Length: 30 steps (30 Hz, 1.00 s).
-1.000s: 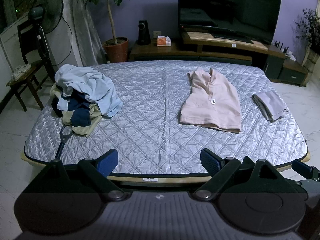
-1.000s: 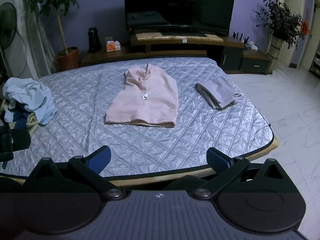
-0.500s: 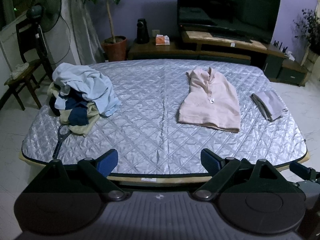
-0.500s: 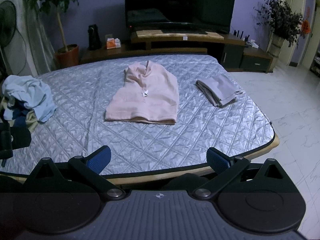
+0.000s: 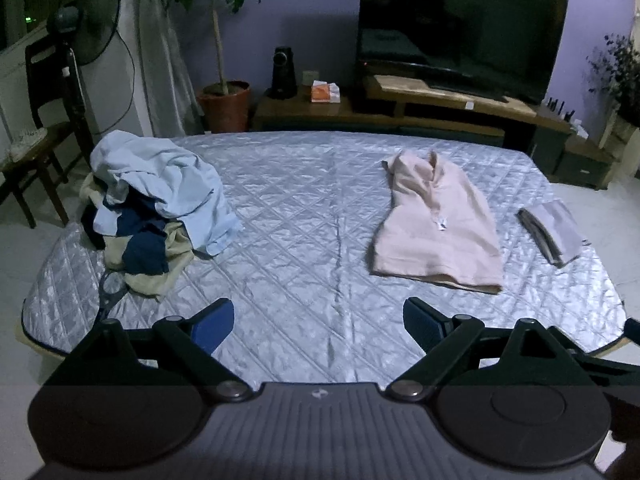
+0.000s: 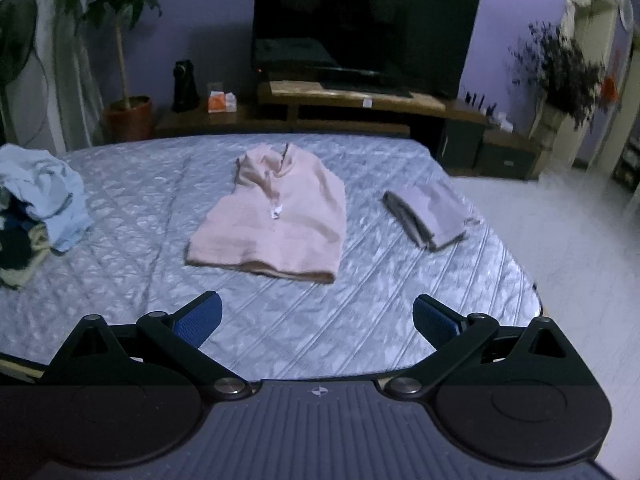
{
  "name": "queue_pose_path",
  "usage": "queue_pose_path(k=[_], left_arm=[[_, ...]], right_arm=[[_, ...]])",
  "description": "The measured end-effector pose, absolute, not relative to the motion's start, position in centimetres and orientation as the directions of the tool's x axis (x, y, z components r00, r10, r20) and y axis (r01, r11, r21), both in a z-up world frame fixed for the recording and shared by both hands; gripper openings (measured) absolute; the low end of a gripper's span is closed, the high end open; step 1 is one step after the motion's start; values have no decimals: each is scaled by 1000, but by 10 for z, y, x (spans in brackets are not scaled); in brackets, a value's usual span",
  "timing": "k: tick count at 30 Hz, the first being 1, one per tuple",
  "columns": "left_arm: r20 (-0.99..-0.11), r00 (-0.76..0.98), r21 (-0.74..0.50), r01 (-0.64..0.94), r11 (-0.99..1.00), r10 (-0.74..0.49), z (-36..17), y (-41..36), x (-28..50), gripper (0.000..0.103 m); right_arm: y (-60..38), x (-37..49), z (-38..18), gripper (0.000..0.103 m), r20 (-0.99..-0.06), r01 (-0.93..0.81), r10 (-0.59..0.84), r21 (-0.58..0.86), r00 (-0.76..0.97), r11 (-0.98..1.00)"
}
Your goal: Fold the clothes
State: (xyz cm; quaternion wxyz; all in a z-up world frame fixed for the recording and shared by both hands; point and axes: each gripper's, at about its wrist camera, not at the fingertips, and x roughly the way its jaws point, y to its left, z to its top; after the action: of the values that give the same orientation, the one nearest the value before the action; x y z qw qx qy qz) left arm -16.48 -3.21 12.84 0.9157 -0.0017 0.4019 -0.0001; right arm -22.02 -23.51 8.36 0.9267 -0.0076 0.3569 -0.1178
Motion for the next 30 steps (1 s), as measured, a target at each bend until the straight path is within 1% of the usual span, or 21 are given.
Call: queue_pose_path(k=[4,8,10,14,15,17,19,20,21,22,23,24,25,26,28,30], left_arm=[[-743,669,-5,15,1000,-13,115,-21,-134,91],[-741,672,26,32,999,-3,99,-17,-100,91],[-740,673,31,41,999,-4,92,-16,-84,91],[-741,671,33,49,998,-8,74,-13,-51,88],[-743,669,30,47,998,-9,69,-12,-44,87],[-745,667,17,43,999,-16,60,-8,-30,81],[-748,664,6,30,1000,-16,52,-3,-18,81],[-747,664,-2,20,1000,-15,48,0,-13,81],[-749,662,-18,10,1000,-20,43,5,-9,82],[-753,658,-34,-2,999,-24,39,10,-5,85],[-761,648,-54,-16,998,-30,34,16,-1,84],[-768,639,-72,-31,997,-35,30,22,2,82],[-776,630,-81,-44,996,-35,27,26,5,75],[-783,621,-91,-58,994,-35,24,31,8,73],[-793,609,-104,-80,991,-34,20,38,12,73],[-800,600,-114,-98,989,-33,17,45,16,74]], right_arm=[[-241,-202,74,102,-611,162,-207,-130,764,978],[-239,-172,64,103,-579,38,-160,-217,799,975],[-237,-152,52,103,-582,-11,-156,-273,798,962],[-227,-113,21,99,-625,-103,-150,-350,766,931],[-225,-103,14,98,-637,-126,-150,-367,756,922],[-219,-86,0,92,-664,-170,-134,-372,736,912],[-211,-72,-13,79,-701,-209,-107,-349,705,913],[-208,-65,-19,77,-724,-216,-81,-308,685,927],[-206,-58,-23,77,-748,-212,-46,-245,662,946],[-203,-52,-28,77,-770,-205,-9,-181,639,962],[-201,-45,-32,77,-788,-197,30,-117,615,973],[-199,-40,-37,77,-802,-184,68,-53,593,982],[-196,-36,-43,77,-813,-167,95,-3,575,986],[-193,-32,-50,77,-821,-149,114,36,560,988],[-185,-27,-61,74,-824,-134,131,68,551,989],[-177,-20,-69,74,-818,-112,120,69,562,991]])
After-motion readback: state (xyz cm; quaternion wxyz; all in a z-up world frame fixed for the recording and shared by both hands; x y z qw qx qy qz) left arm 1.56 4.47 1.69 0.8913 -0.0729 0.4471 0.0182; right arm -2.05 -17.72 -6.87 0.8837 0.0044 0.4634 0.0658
